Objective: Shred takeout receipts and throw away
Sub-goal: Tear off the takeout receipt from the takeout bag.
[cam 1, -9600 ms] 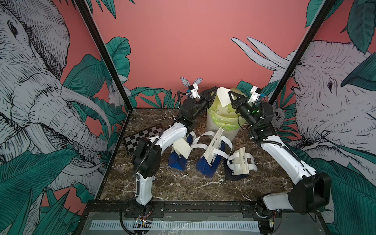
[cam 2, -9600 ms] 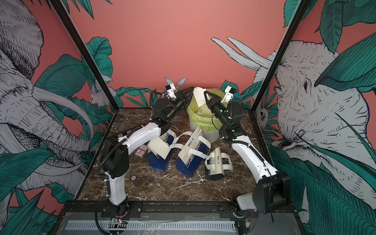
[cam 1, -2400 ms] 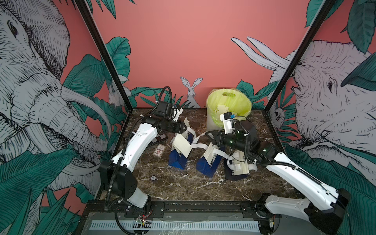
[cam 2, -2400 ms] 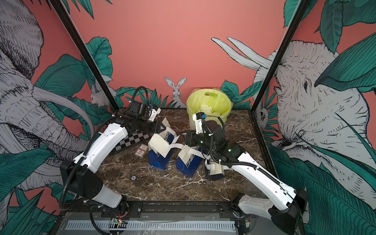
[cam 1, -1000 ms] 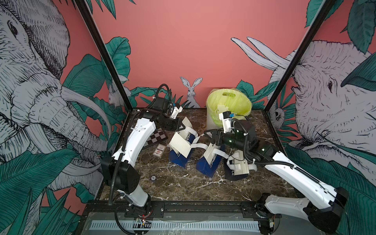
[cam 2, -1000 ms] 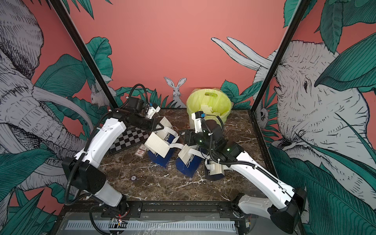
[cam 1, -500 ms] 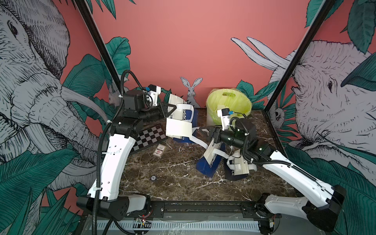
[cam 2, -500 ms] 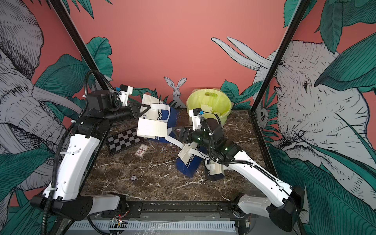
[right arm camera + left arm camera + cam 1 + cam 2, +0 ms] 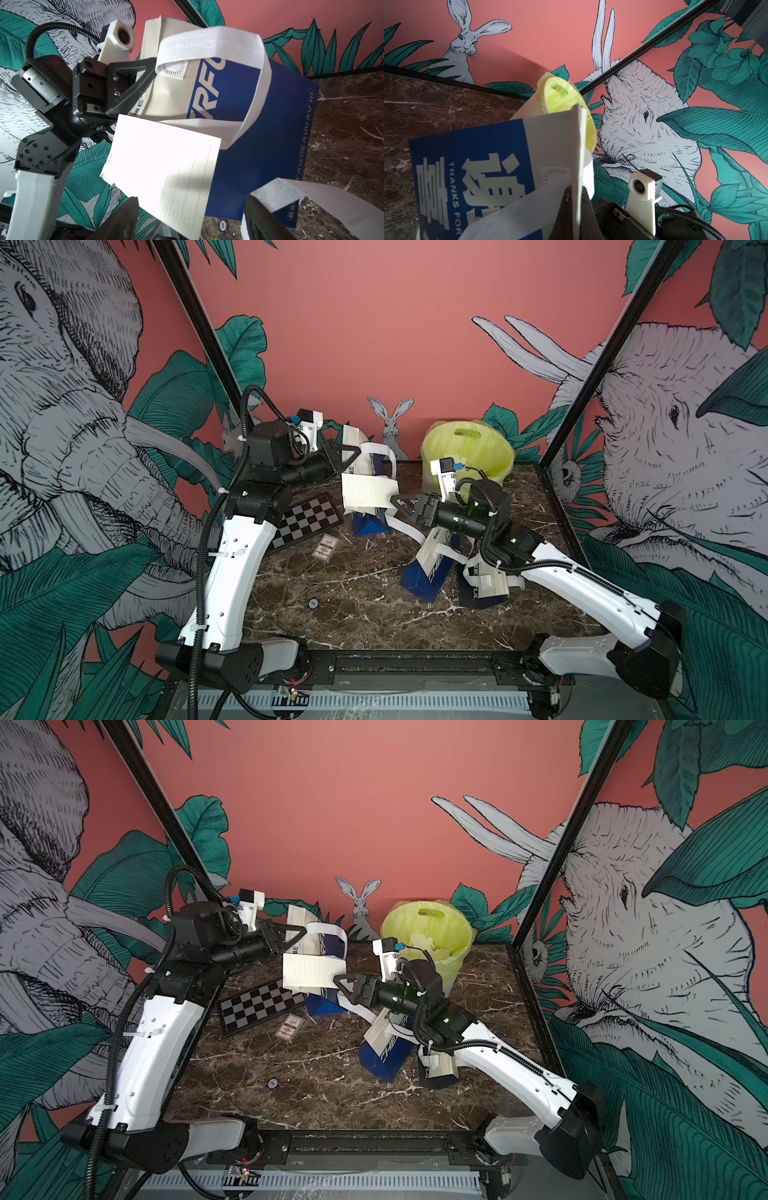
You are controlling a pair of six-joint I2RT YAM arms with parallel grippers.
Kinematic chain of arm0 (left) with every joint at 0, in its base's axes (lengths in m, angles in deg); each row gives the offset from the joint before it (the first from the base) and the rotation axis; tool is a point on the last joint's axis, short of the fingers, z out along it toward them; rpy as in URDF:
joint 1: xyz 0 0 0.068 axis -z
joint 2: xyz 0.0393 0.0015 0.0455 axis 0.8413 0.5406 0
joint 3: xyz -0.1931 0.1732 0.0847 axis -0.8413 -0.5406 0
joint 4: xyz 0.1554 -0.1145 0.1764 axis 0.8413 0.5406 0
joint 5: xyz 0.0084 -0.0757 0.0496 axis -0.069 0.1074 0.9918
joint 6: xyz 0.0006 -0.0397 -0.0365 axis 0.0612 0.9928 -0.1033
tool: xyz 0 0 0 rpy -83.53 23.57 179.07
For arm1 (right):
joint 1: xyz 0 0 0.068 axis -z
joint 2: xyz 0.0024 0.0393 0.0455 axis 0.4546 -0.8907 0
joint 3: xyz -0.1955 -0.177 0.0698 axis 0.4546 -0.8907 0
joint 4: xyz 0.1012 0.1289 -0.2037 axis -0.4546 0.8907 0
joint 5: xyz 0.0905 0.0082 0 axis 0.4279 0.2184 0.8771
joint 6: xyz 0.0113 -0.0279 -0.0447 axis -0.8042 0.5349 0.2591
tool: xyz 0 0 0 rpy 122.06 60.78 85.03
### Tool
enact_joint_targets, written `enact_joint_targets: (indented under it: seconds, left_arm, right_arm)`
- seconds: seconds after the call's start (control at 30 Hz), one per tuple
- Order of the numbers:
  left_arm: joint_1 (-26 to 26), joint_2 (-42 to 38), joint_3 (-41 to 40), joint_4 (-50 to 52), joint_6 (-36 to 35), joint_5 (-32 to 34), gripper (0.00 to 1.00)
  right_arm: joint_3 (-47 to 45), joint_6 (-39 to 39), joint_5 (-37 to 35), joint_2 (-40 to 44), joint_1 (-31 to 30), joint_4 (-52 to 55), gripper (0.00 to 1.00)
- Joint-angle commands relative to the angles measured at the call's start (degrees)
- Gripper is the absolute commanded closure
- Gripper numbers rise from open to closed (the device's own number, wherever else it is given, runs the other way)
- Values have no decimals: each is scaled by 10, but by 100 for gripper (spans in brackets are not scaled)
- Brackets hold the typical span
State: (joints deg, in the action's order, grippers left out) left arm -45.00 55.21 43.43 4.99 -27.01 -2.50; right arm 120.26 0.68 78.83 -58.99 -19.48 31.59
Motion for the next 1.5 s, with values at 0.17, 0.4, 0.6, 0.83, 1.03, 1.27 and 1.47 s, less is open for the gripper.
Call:
enact_joint_targets:
  seconds: [0.17,0.4,0.6,0.83,1.03,1.27,1.47]
  left_arm:
    - [-3,-31,-16,-52,5,-10,100]
    - [-4,-29,-34,-51,-6,-8,100]
    - [-3,-29,-44,-53,-10,-5,100]
    - [-3,-26,-53,-50,-14,-7,100]
    - [-2,-30,-59,-30,-40,8,100]
    - [-2,-14,-73,39,-121,68,100]
    - [-2,10,-101,45,-161,78,100]
  right_arm:
    - [16,-66,22,-17,-11,-101,34]
    - [5,-65,-2,5,-11,-100,55]
    - [3,-65,-13,13,-12,-97,80]
    - [9,-72,-5,-3,-12,-103,80]
    - [18,-69,-1,-16,-13,-98,91]
    - [19,-23,-22,6,-19,-63,100]
    - [12,8,-32,26,-22,-48,100]
